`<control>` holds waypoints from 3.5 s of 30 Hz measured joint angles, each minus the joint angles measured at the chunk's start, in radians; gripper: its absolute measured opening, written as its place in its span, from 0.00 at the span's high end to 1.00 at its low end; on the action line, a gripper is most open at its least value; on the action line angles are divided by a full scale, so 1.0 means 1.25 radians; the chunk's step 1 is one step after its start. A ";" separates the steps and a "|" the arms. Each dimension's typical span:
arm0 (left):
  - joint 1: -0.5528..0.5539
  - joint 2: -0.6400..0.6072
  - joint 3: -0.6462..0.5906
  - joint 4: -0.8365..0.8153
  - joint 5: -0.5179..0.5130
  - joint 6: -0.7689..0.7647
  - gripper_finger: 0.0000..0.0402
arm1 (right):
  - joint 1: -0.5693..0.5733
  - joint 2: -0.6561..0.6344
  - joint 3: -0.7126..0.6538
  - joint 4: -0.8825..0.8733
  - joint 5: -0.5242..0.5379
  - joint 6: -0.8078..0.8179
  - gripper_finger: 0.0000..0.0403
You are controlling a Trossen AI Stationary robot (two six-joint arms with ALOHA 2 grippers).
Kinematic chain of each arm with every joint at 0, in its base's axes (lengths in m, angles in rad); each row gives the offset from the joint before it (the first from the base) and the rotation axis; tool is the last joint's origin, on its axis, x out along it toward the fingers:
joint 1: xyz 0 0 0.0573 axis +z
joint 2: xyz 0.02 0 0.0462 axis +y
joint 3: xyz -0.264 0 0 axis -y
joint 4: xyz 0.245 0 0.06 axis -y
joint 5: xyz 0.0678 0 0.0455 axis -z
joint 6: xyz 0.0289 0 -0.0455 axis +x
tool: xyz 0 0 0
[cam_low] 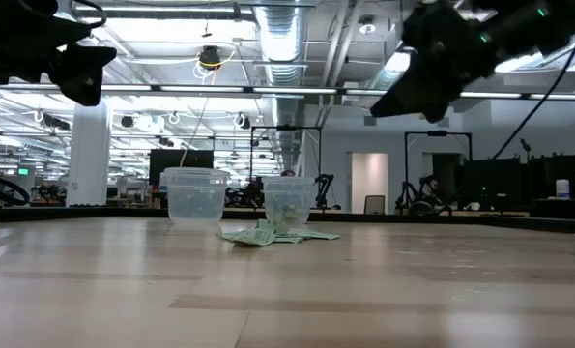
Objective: Pick and place items into bin
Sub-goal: Put the stevia packet into the bottom transparent bin
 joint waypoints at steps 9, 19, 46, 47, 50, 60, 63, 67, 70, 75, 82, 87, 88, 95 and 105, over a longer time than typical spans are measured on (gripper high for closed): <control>0.000 0.000 0.002 0.007 0.018 -0.018 0.59 | 0.021 0.050 -0.137 0.289 -0.026 -0.074 0.98; 0.000 0.012 0.003 -0.025 0.070 -0.085 0.59 | 0.026 0.146 -0.136 0.372 -0.078 -0.155 0.98; 0.081 0.542 0.169 0.047 0.193 0.045 0.38 | 0.021 0.239 -0.135 0.509 -0.214 -0.210 0.98; 0.090 0.562 0.170 0.069 0.213 0.050 0.38 | 0.018 0.235 -0.136 0.506 -0.241 -0.222 0.98; 0.119 0.613 0.171 0.133 0.255 0.069 0.38 | 0.002 0.229 -0.136 0.499 -0.279 -0.231 0.98; 0.230 0.767 0.172 0.223 0.320 0.045 0.38 | -0.056 0.229 -0.136 0.433 -0.281 -0.177 0.98; 0.238 0.817 0.196 0.228 0.325 0.050 0.38 | -0.056 0.229 -0.136 0.433 -0.281 -0.177 0.98; 0.238 0.896 0.260 0.212 0.320 0.077 0.38 | -0.056 0.229 -0.136 0.433 -0.281 -0.176 0.98; 0.237 0.963 0.314 0.179 0.318 0.100 0.38 | -0.056 0.229 -0.136 0.433 -0.281 -0.175 0.98; 0.237 1.066 0.392 0.137 0.317 0.145 0.38 | -0.056 0.229 -0.136 0.433 -0.281 -0.175 0.98; 0.237 1.190 0.484 0.123 0.317 0.205 0.38 | -0.056 0.229 -0.136 0.428 -0.281 -0.154 0.98; 0.237 1.261 0.538 0.115 0.293 0.237 0.38 | -0.056 0.229 -0.136 0.405 -0.281 -0.141 0.98; 0.237 1.274 0.547 0.109 0.284 0.243 0.38 | -0.054 0.229 -0.136 0.403 -0.281 -0.141 0.98; 0.237 1.349 0.601 0.102 0.242 0.267 0.38 | -0.053 0.229 -0.136 0.396 -0.280 -0.141 0.98; 0.261 1.365 0.622 0.083 0.230 0.269 0.38 | -0.053 0.229 -0.136 0.394 -0.280 -0.142 0.98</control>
